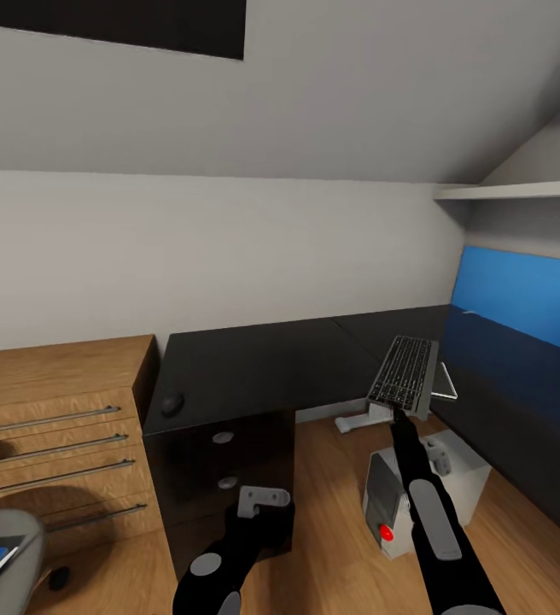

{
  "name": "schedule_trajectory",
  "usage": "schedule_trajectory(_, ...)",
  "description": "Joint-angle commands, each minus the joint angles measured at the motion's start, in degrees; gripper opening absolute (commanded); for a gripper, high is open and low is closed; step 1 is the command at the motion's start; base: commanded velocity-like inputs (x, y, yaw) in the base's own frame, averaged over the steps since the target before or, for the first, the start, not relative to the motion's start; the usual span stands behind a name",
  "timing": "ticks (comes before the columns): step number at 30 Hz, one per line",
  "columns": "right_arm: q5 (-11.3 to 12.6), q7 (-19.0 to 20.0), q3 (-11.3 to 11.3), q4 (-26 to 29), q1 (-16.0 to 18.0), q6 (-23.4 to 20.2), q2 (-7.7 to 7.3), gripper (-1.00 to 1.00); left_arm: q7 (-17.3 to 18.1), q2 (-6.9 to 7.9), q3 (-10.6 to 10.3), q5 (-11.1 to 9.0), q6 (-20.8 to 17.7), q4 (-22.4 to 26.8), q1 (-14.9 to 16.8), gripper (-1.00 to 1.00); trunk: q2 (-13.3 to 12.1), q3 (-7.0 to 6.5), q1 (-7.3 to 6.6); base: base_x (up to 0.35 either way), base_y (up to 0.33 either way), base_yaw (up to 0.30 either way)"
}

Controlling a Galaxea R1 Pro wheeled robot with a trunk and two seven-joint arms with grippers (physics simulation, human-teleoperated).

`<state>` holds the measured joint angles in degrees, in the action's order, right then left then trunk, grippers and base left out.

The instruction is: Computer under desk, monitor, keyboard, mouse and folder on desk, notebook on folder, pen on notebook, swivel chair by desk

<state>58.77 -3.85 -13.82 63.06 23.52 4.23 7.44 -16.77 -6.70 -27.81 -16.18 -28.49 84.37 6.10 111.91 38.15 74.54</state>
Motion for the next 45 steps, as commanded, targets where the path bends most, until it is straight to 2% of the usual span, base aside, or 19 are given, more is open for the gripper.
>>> schedule_trajectory(1,0.7,-0.1,-0.4,-0.2,0.0,0.2,-0.06,1.0,-0.5,0.02,-0.1,-0.6,-0.2,0.0,0.0,1.0,0.0,0.06,-0.01,0.0,0.0,0.0)
schedule_trajectory(3,1.0,-0.1,-1.8,-2.7,0.0,0.1,-0.4,1.0,-0.5,0.02,-0.3,-0.6,-0.2,0.0,0.0,1.0,0.0,0.06,-0.01,0.0,0.0,0.0)
schedule_trajectory(9,1.2,-0.1,-2.4,-4.2,0.0,0.1,-0.9,1.0,-0.5,0.02,-0.3,-0.7,-0.2,0.0,0.0,1.0,0.0,0.06,-0.01,0.0,0.0,0.0)
schedule_trajectory(45,2.1,0.2,-2.3,-4.4,0.0,0.1,-1.11,1.0,-0.5,0.01,-0.5,-0.7,-0.2,-0.1,0.0,1.0,0.0,0.06,-0.01,0.04,0.0,0.0)
